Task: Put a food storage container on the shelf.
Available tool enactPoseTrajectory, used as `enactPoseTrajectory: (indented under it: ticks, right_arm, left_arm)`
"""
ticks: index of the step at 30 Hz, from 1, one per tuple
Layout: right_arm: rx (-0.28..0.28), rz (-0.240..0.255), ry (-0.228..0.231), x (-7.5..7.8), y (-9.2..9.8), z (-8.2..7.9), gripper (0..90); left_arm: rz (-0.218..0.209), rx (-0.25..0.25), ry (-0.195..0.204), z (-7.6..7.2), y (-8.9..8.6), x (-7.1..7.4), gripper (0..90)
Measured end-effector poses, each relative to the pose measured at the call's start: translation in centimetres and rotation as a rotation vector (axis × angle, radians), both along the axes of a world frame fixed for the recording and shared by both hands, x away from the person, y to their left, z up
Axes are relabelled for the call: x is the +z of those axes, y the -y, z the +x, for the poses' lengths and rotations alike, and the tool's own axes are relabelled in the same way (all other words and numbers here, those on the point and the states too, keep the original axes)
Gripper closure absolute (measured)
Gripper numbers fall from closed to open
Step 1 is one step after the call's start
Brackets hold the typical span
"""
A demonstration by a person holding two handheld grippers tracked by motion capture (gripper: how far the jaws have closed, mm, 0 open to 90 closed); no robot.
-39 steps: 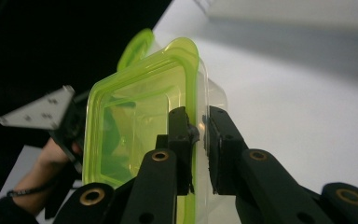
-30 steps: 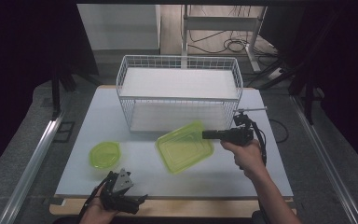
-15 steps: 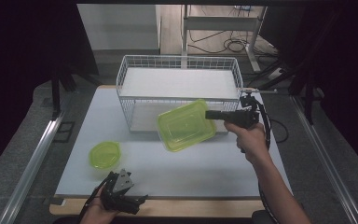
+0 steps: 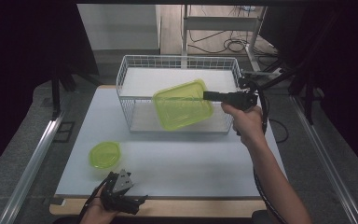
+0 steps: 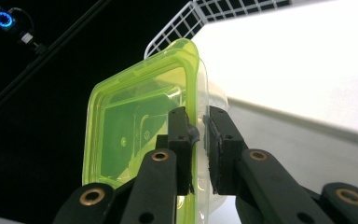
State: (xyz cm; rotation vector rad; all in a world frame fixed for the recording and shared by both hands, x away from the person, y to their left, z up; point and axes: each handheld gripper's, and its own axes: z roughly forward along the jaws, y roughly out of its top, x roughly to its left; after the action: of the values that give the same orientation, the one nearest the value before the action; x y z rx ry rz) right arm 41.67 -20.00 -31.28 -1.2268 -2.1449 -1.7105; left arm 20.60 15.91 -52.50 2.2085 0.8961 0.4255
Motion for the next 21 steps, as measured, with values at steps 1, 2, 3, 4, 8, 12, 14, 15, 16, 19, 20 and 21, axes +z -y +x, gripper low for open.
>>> enactPoseTrajectory:
  ticks: [1,2,3,4,8,12,14,15,16,19,20,21]
  right_arm:
    - [-0.004,-0.001,0.002,0.1,-0.1,0.2,80.9]
    - [-0.009,-0.001,0.003,0.3,-0.1,0.3,80.9]
    - [-0.014,0.000,0.004,0.5,-0.2,0.5,80.9]
    - [-0.014,0.000,0.004,0.5,-0.2,0.5,80.9]
    - [-0.054,0.002,0.006,1.1,-0.6,1.5,80.9]
    - [-0.101,0.009,0.006,1.7,-1.1,2.4,80.8]
    - [-0.125,0.003,0.010,1.9,-1.4,2.8,80.8]
    - [-0.136,0.002,0.004,1.9,-1.5,3.0,80.8]
    - [-0.149,0.005,0.002,1.9,-1.6,3.3,80.8]
    - [-0.181,0.014,-0.008,1.5,-1.9,3.9,80.8]
    - [-0.189,0.016,-0.013,1.3,-2.0,4.1,80.7]
    - [-0.199,0.017,-0.018,1.1,-2.1,4.3,80.7]
  left_arm:
    - [-0.001,-0.002,0.001,0.0,0.0,0.0,3.9]
    - [-0.001,-0.002,0.001,0.0,0.0,0.0,3.9]
    - [0.000,-0.002,0.002,0.0,0.0,0.0,3.9]
    - [0.000,-0.002,0.002,0.0,0.0,0.0,3.9]
    - [-0.004,-0.003,-0.001,0.0,0.0,0.0,3.9]
    - [-0.004,-0.007,-0.002,0.0,0.0,0.0,3.9]
    - [-0.003,-0.008,-0.002,0.0,0.0,-0.1,3.9]
    - [-0.003,-0.009,-0.003,0.0,0.0,-0.1,3.9]
    - [-0.002,-0.010,-0.003,0.0,0.0,-0.1,3.9]
    - [-0.003,-0.010,-0.003,-0.1,0.0,-0.1,3.9]
    - [-0.002,-0.010,-0.002,-0.1,0.0,-0.1,3.9]
    - [-0.002,-0.011,-0.003,-0.1,0.0,-0.1,4.0]
